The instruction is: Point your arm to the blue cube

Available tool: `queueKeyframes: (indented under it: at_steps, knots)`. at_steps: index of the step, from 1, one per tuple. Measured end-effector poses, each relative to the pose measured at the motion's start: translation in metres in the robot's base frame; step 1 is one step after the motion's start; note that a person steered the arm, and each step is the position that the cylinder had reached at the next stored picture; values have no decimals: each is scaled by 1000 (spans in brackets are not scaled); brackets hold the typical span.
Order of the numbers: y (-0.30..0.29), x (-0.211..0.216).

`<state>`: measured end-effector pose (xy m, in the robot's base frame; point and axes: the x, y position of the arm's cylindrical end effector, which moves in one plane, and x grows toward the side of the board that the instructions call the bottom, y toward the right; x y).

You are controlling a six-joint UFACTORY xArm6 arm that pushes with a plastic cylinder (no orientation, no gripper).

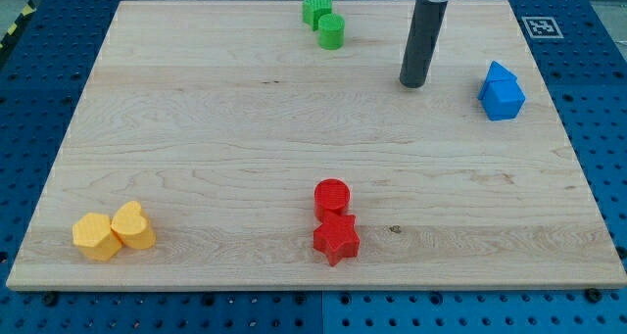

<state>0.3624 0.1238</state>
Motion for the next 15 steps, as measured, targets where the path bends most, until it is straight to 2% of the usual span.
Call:
queueKeyframes:
  at_steps: [3, 4, 5, 6, 8, 15]
  knots:
    - [0, 7]
    - [4, 56]
    - [6, 73]
    - [27, 73]
    - [136, 74]
    - [148, 69]
